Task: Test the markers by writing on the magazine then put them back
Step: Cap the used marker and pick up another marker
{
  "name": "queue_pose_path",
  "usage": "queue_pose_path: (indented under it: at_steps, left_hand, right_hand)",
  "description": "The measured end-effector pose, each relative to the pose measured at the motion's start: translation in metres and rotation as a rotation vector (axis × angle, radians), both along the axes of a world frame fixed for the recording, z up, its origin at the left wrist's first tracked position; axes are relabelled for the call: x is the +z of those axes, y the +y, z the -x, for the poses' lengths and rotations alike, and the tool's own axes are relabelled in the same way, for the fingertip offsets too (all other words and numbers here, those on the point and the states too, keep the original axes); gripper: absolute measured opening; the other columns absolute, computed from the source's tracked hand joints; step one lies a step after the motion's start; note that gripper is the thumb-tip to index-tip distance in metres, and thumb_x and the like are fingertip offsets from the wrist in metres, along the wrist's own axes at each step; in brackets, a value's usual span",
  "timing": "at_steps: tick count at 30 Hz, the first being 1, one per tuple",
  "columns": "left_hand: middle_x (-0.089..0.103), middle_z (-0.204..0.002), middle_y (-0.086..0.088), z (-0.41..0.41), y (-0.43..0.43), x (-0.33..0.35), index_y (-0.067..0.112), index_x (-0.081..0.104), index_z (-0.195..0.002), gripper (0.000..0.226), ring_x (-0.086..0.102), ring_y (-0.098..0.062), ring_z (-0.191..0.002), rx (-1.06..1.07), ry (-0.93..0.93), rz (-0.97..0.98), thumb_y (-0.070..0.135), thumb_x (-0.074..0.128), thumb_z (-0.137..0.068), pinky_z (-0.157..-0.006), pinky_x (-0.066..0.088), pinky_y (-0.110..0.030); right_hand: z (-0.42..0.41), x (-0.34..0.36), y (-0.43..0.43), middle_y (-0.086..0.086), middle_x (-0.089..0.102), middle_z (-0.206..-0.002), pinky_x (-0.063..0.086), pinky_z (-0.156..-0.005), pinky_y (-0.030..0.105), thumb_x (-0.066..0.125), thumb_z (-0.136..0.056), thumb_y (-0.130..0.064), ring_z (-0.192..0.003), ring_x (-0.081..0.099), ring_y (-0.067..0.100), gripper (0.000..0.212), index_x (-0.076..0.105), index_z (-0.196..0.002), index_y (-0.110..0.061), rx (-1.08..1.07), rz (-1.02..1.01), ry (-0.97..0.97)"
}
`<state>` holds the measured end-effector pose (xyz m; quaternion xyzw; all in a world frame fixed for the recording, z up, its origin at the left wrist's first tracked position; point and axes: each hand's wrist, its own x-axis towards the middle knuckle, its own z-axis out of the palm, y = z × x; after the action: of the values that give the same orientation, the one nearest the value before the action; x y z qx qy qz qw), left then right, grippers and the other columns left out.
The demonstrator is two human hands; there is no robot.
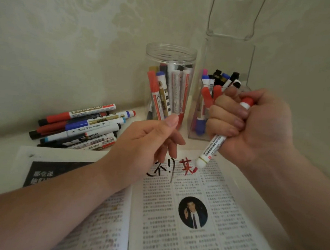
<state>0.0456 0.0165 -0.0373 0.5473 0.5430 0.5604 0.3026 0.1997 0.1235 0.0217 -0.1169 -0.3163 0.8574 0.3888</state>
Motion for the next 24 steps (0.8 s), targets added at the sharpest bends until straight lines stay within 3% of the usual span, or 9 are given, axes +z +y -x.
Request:
queue_pose_path:
  at_steps: [3, 6, 7, 9, 12, 15, 17, 20, 24]
  left_hand:
    - [0.071, -0.075, -0.006, -0.001, -0.002, 0.001, 0.021, 0.076, -0.085, 0.052, 0.059, -0.030, -0.067, -0.043, 0.044, 0.008, 0.061, 0.044, -0.090, -0.065, 0.049, -0.044]
    - [0.074, -0.082, -0.001, -0.004, -0.003, 0.003, 0.025, 0.077, -0.090, 0.043, 0.065, -0.019, -0.072, -0.094, 0.149, 0.007, 0.058, 0.050, -0.089, -0.068, 0.052, -0.035]
    - [0.074, -0.082, 0.001, -0.005, -0.004, 0.003, 0.027, 0.077, -0.091, 0.038, 0.065, -0.020, -0.073, -0.097, 0.211, 0.006, 0.058, 0.055, -0.088, -0.070, 0.052, -0.040]
    - [0.072, -0.080, 0.005, -0.008, -0.004, 0.002, 0.031, 0.077, -0.088, 0.028, 0.063, -0.023, -0.070, -0.068, 0.324, -0.024, 0.056, 0.065, -0.084, -0.068, 0.050, -0.046]
    - [0.071, -0.076, 0.005, -0.009, -0.003, 0.000, 0.030, 0.077, -0.084, 0.018, 0.063, -0.022, -0.069, 0.011, 0.369, -0.079, 0.047, 0.073, -0.084, -0.067, 0.049, -0.042]
    - [0.069, -0.073, 0.003, -0.008, -0.003, 0.001, 0.026, 0.077, -0.083, 0.019, 0.062, -0.021, -0.068, 0.119, 0.350, -0.149, 0.044, 0.073, -0.086, -0.064, 0.049, -0.038]
    - [0.069, -0.073, 0.008, -0.008, -0.003, 0.002, 0.029, 0.075, -0.081, 0.019, 0.062, -0.018, -0.070, 0.175, 0.366, -0.156, 0.048, 0.072, -0.086, -0.063, 0.049, -0.030]
    - [0.070, -0.078, 0.015, -0.007, -0.003, 0.003, 0.035, 0.073, -0.082, 0.018, 0.063, -0.011, -0.078, 0.179, 0.418, -0.072, 0.045, 0.063, -0.093, -0.064, 0.044, -0.015]
    - [0.070, -0.091, 0.019, -0.002, -0.004, 0.002, 0.031, 0.065, -0.115, 0.027, 0.064, -0.010, -0.085, 0.132, 0.419, 0.060, 0.018, 0.045, -0.103, -0.075, 0.048, -0.022]
  right_hand:
    - [0.002, -0.001, 0.000, -0.008, 0.021, -0.049, 0.015, -0.033, 0.018, 0.040, -0.077, -0.016, -0.038, 0.016, 0.006, 0.009, 0.038, -0.070, -0.022, -0.023, -0.025, 0.003]
    - [0.004, -0.006, -0.001, -0.006, 0.022, -0.052, 0.019, -0.036, 0.020, 0.041, -0.087, -0.023, -0.041, 0.018, 0.007, 0.018, 0.040, -0.070, -0.019, 0.003, -0.067, 0.008]
    - [0.005, -0.008, -0.002, -0.005, 0.022, -0.054, 0.021, -0.038, 0.021, 0.044, -0.091, -0.029, -0.043, 0.019, 0.008, 0.024, 0.041, -0.070, -0.017, 0.017, -0.093, 0.007]
    - [0.008, -0.012, -0.006, -0.002, 0.023, -0.059, 0.028, -0.044, 0.023, 0.052, -0.094, -0.038, -0.047, 0.023, 0.010, 0.033, 0.042, -0.072, -0.016, 0.031, -0.144, 0.006]
    - [0.012, -0.017, -0.008, 0.002, 0.034, -0.066, 0.046, -0.059, 0.028, 0.060, -0.092, -0.029, -0.056, 0.040, 0.014, 0.027, 0.048, -0.073, -0.014, 0.050, -0.241, -0.019]
    - [0.009, -0.020, -0.007, 0.009, 0.057, -0.074, 0.053, -0.073, 0.032, 0.063, -0.093, -0.029, -0.071, 0.059, 0.019, 0.024, 0.061, -0.077, -0.012, -0.026, -0.671, -0.379]
    - [0.006, -0.016, -0.009, 0.002, 0.062, -0.064, 0.049, -0.064, 0.023, 0.063, -0.099, -0.037, -0.061, 0.060, 0.008, 0.034, 0.069, -0.076, -0.013, -0.105, -0.970, -0.728]
    - [-0.003, -0.005, -0.003, -0.003, 0.058, -0.052, 0.040, -0.047, 0.024, 0.059, -0.099, -0.044, -0.043, 0.048, 0.009, 0.044, 0.069, -0.073, -0.010, -0.154, -0.982, -0.891]
    - [-0.028, 0.013, 0.014, 0.016, 0.073, -0.073, 0.049, -0.046, 0.029, 0.065, -0.093, -0.037, -0.058, 0.068, 0.027, 0.034, 0.071, -0.084, -0.005, -0.069, -0.971, -0.924]
